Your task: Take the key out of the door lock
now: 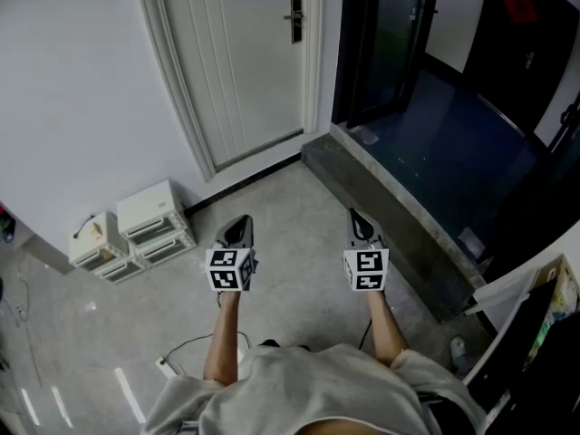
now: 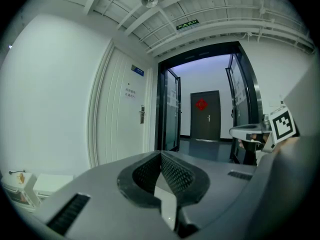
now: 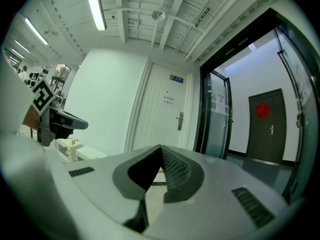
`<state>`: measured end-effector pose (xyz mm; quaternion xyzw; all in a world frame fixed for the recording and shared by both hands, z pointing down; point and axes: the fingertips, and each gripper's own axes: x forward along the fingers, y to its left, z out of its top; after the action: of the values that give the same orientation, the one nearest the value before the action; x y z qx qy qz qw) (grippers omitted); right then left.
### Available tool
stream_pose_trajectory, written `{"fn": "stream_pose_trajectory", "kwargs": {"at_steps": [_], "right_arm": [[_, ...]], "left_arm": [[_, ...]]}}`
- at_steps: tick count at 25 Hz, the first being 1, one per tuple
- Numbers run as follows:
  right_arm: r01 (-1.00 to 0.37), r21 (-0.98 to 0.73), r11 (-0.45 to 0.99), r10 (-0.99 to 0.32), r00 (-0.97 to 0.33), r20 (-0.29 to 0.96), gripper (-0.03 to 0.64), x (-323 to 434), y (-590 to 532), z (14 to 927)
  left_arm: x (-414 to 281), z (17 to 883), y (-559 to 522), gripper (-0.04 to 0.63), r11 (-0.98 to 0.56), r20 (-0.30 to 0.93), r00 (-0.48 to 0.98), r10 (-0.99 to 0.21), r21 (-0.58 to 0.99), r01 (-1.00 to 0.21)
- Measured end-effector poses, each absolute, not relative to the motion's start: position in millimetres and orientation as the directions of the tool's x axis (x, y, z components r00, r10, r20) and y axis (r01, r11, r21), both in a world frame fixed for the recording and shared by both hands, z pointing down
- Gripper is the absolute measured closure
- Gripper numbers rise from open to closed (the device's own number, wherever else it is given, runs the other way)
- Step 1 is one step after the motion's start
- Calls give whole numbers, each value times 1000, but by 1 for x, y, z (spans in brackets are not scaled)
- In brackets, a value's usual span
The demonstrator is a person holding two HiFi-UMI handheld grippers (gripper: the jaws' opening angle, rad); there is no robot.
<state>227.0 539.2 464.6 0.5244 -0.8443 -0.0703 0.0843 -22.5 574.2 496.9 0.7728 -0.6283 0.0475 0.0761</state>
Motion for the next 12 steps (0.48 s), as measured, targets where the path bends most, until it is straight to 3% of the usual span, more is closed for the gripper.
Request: {"fn": "stream_pose_trajectory", "kwargs": {"at_steps": [12], "right_arm": [[-864,204,461,-888,-451,92,595,208,483,479]], "left_arm": [[-33,511,520,577,-204,190,210,-959,52,-978]]}}
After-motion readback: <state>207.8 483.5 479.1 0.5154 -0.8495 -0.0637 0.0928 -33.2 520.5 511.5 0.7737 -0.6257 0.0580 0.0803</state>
